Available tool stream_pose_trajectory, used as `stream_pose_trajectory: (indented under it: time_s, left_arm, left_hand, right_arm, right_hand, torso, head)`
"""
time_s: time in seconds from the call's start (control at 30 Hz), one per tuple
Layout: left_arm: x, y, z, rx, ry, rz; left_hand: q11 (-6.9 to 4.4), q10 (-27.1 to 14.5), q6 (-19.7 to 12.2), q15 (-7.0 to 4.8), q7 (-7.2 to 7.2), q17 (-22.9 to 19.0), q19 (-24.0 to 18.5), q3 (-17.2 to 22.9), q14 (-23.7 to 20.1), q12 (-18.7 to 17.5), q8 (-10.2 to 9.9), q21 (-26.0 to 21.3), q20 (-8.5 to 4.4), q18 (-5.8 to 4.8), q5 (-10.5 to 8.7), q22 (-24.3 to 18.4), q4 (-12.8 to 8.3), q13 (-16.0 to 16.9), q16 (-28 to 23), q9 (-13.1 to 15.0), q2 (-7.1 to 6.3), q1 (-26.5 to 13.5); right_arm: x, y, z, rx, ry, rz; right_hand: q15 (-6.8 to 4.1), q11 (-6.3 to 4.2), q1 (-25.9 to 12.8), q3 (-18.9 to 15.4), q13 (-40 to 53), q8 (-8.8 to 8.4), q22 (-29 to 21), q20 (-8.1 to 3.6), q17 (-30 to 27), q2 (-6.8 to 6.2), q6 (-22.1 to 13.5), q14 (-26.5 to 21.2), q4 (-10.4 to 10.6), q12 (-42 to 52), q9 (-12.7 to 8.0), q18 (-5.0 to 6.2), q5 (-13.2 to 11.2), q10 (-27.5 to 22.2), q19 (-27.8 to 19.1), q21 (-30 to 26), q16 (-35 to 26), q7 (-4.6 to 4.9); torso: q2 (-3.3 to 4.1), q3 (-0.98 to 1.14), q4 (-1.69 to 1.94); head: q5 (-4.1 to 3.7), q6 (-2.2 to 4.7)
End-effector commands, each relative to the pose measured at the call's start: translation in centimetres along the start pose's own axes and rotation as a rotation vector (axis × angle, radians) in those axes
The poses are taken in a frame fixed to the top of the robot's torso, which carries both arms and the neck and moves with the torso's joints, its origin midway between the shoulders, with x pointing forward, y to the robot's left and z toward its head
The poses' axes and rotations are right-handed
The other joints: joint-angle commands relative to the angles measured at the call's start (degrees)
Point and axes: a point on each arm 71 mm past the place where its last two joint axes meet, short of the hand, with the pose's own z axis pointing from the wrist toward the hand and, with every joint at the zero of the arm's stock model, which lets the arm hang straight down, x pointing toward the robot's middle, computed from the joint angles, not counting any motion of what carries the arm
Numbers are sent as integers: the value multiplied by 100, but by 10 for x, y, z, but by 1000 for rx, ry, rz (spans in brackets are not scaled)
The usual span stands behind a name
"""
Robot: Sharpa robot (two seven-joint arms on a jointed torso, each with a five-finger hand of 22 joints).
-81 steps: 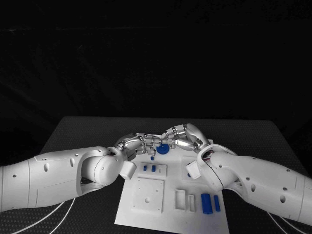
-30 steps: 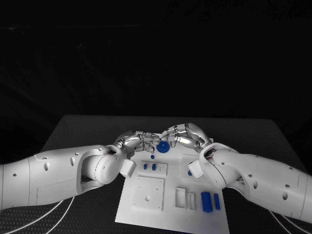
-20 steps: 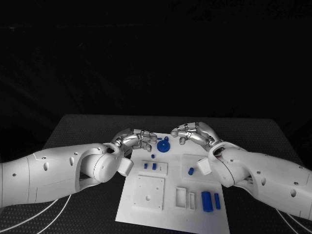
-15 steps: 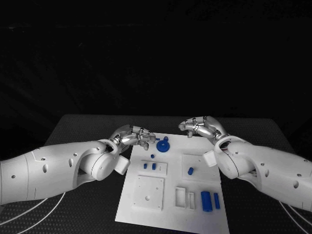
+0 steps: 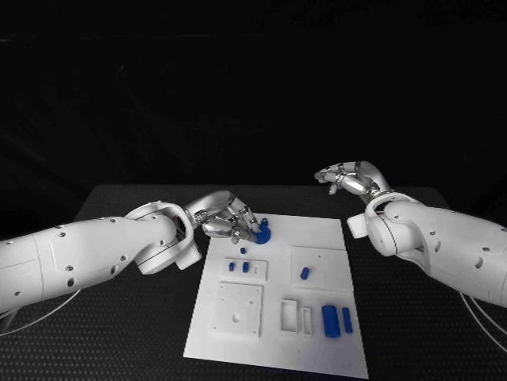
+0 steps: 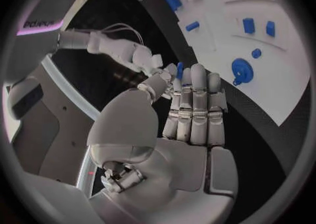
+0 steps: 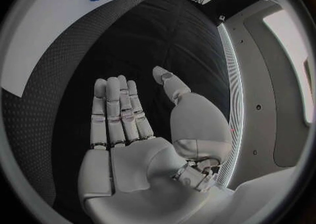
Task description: Assemble the parts on the task board
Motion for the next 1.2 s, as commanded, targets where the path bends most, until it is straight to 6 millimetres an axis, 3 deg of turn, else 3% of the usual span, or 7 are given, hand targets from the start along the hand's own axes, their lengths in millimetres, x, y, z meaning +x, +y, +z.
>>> stream_pose_trajectory:
  time_s: [0.03,0.2,0.67,1.03,1.2]
  left_arm:
    - [13,-11,1,66,173,383]
    - [22,-19,-1,106,216,534]
    - [46,-29,-4,159,267,777]
    - [57,-28,3,167,282,841]
    - [66,-27,6,165,309,837]
  left_hand:
    - [4,45,42,-8,-12,14,40,29,57,-9,21,-36,-28,25,17,12,1,2,-16,0,-4,91]
    - [-4,67,64,-15,-18,31,62,35,78,-11,28,-33,-38,22,14,28,6,3,-22,9,-45,119]
    - [-16,104,100,-29,-31,61,98,51,117,-19,34,-30,-57,19,11,60,21,4,-36,19,-115,162]
    - [-17,111,109,-30,-33,72,110,65,126,-28,30,-32,-61,16,10,73,35,2,-49,19,-141,177]
    - [-17,114,111,-31,-33,74,114,68,129,-29,29,-33,-62,15,10,76,40,1,-51,19,-143,178]
  right_arm:
    - [-8,-2,3,-21,-16,-24]
    - [-15,-7,6,-15,-34,-38]
    - [-17,-7,6,-20,-27,-50]
    - [-16,-8,7,-16,-14,-48]
    - [-14,-8,7,-11,10,-42]
  right_hand:
    - [-18,-17,76,53,-11,29,0,-27,-8,9,16,-38,0,4,-7,80,25,-3,-29,-29,-11,-16]
    - [-20,-19,108,66,-24,36,3,-24,-16,10,26,-40,-2,9,-11,79,14,5,-34,-32,-11,-22]
    - [-20,-19,138,78,-39,39,7,-19,-24,17,29,-47,-2,11,-19,79,9,8,-43,-36,-14,-30]
    - [-19,-20,144,80,-45,42,9,-16,-28,26,34,-50,1,15,-21,79,9,14,-47,-38,-14,-33]
    - [18,-7,164,101,-123,45,-13,42,-174,47,29,-176,0,19,-61,64,-6,15,-218,-164,-192,-28]
  torso:
    - [-10,10,3]
    - [-14,6,19]
    - [-3,4,15]
    - [8,6,1]
    - [13,8,-6]
  head:
    - [-34,-65]
    - [-75,-119]
    - [-157,-279]
    - [-174,-384]
    - [-199,-447]
